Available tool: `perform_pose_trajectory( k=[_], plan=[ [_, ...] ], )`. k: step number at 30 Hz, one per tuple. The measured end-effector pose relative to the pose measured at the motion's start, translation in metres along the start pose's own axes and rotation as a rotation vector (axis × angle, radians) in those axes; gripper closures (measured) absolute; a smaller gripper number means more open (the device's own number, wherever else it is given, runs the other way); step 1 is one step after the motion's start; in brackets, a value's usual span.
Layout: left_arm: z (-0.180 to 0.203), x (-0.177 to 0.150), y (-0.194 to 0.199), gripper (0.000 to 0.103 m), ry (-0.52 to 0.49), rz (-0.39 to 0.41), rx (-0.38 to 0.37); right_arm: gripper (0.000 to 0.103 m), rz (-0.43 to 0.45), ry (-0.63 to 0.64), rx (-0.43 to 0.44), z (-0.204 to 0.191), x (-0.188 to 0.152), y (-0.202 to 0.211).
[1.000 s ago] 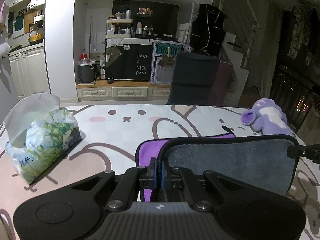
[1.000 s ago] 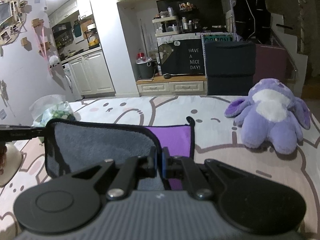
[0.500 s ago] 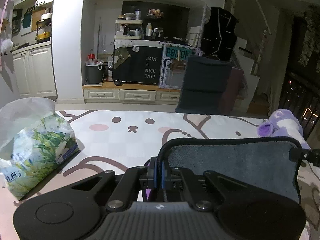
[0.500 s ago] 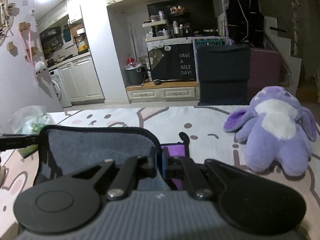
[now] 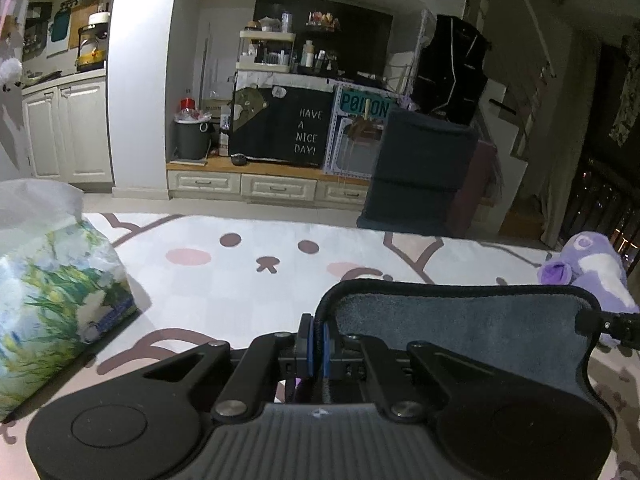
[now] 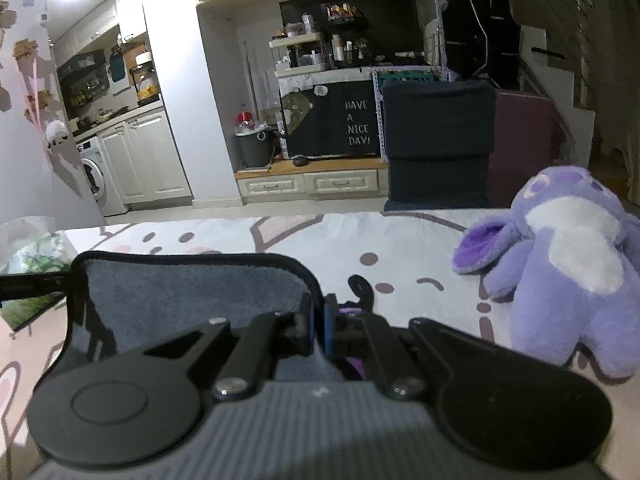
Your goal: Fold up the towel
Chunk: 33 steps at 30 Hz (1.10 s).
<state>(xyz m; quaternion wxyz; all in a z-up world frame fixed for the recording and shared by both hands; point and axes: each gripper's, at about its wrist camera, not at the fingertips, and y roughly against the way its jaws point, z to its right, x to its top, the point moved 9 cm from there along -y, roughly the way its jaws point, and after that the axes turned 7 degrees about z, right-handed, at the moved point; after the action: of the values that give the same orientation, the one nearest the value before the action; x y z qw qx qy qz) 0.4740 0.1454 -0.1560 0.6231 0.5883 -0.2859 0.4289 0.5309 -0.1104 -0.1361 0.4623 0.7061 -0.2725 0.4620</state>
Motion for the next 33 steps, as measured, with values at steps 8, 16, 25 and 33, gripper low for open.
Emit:
perform_pose_trajectory(
  k=[8, 16, 25, 33],
  plan=[
    [-0.003, -0.008, -0.024, 0.098, -0.022, -0.014, 0.022, 0.097, -0.035, 0.009, -0.030, 0.004, -0.007, -0.018],
    [-0.006, -0.018, -0.044, 0.098, -0.045, -0.061, 0.043, 0.097, -0.064, 0.020, -0.048, 0.004, -0.016, -0.035],
    [-0.008, -0.024, -0.052, 0.094, -0.056, -0.086, 0.064, 0.091, -0.084, 0.006, -0.072, 0.013, -0.026, -0.051],
    [-0.014, -0.024, -0.050, 0.062, -0.054, -0.122, 0.101, 0.052, -0.101, 0.022, -0.110, 0.021, -0.029, -0.052]
  ],
)
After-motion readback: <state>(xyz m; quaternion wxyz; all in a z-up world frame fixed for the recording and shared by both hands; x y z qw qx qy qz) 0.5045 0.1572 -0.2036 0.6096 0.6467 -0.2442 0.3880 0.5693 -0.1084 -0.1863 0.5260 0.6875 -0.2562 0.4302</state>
